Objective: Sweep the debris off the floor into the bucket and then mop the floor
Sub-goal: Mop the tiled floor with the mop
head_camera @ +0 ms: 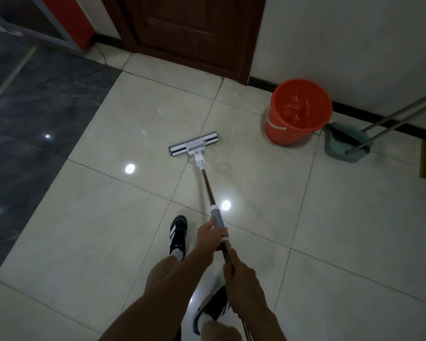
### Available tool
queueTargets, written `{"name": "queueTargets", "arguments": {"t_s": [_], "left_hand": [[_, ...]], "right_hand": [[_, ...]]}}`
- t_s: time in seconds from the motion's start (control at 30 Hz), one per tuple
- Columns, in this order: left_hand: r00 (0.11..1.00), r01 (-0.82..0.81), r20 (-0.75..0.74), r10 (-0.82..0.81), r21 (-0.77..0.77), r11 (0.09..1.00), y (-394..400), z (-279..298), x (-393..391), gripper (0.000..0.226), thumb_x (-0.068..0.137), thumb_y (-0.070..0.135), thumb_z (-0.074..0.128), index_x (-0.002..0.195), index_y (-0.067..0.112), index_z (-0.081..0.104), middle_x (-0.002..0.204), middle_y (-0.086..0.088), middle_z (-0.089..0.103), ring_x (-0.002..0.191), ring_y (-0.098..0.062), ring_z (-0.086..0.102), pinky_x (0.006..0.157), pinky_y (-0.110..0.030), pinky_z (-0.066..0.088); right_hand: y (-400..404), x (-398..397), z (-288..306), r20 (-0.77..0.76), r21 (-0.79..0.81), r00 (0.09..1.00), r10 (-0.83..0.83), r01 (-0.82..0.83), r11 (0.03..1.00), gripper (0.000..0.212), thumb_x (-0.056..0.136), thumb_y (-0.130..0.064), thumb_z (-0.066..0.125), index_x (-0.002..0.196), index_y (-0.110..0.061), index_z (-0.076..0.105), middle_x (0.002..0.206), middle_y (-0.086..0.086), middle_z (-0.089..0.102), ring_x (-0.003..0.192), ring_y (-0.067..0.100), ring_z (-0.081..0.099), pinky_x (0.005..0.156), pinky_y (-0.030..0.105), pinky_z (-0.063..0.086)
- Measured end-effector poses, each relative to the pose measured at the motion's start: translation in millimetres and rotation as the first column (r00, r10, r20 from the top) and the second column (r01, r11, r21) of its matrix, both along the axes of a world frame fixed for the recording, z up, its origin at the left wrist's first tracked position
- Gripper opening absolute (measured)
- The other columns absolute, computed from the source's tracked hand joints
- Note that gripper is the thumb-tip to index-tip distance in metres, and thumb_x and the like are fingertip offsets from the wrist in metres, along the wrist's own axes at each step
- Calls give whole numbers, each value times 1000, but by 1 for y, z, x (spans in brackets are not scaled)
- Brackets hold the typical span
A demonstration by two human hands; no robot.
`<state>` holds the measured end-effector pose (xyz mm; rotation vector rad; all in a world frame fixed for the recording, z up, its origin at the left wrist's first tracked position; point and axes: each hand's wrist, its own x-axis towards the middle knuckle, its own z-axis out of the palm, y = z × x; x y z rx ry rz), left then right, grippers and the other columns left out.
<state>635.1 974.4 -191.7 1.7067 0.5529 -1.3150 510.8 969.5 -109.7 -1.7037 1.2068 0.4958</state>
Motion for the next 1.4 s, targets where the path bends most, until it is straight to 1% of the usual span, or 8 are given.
{"name": "queueTargets", "arguments": {"t_s": [0.17, 0.47, 0.57, 0.7, 0.8, 0.93, 1.03, 1.4], "left_hand": [[995, 43, 92, -39, -38, 998, -46, -9, 89, 26, 98, 4, 62, 117, 21, 63, 91, -16, 70, 67, -23, 66, 50, -25, 54], [994, -62, 85, 70, -87, 994, -143, -45, 312, 27, 91, 3, 72, 111, 21, 68, 96, -14, 71, 64, -19, 69, 55, -28, 56], [993, -48, 109, 55, -61, 997, -175, -52, 392, 44, 84, 3, 79, 123, 22, 69, 97, -14, 72, 74, -24, 69, 58, -33, 57], [989, -38, 138, 45, -57, 998, -216, -55, 476, 26, 84, 5, 78, 100, 24, 71, 100, -14, 71, 82, -27, 69, 83, -51, 59], [987, -48, 149, 53, -38, 998, -240, -57, 519, 26, 84, 7, 79, 105, 21, 71, 102, -13, 70, 79, -25, 68, 83, -46, 58], [989, -25, 145, 29, -32, 999, -266, -51, 541, 17, 86, 9, 77, 95, 21, 67, 109, -18, 70, 87, -28, 69, 92, -52, 56], [994, -24, 105, 28, -34, 999, -275, -46, 529, 33, 87, 12, 76, 118, 19, 64, 115, -16, 69, 99, -31, 72, 92, -51, 58], [932, 286, 200, -304, 114, 952, -287, -16, 432, 41, 90, 28, 71, 128, 13, 64, 111, -11, 72, 87, -23, 70, 61, -30, 51]], "right_hand": [[-50, 85, -9, 59, -7, 997, 49, -49, 999, 48, 107, -31, 36, 154, -29, 27, 91, -4, 62, 67, 5, 55, 56, 14, 40], [-161, 306, -42, 59, 10, 994, 95, -95, 995, 47, 106, -33, 39, 152, -29, 32, 89, -3, 60, 67, 3, 54, 54, 11, 37], [-194, 385, -47, 52, -9, 995, 88, -88, 996, 44, 106, -31, 39, 149, -27, 36, 86, -3, 61, 67, 5, 56, 54, 11, 37], [-237, 470, -52, 54, -26, 994, 99, -97, 995, 39, 105, -30, 41, 143, -24, 44, 86, 0, 58, 70, 14, 57, 61, 21, 41], [-262, 514, -57, 51, -38, 991, 124, -122, 992, 41, 104, -30, 44, 143, -21, 45, 101, 9, 64, 85, 27, 64, 72, 30, 51], [-289, 535, -56, 36, -47, 989, 146, -144, 988, 35, 103, -30, 45, 136, -19, 49, 101, 10, 64, 85, 32, 66, 69, 33, 53], [-299, 524, -47, -4, -86, 979, 202, -201, 976, 37, 104, -30, 44, 139, -19, 47, 105, 9, 64, 89, 29, 64, 71, 29, 48], [-322, 420, -7, -126, -82, 935, 330, -342, 936, 44, 104, -28, 41, 147, -17, 37, 116, 11, 63, 100, 27, 65, 73, 30, 48]]}}
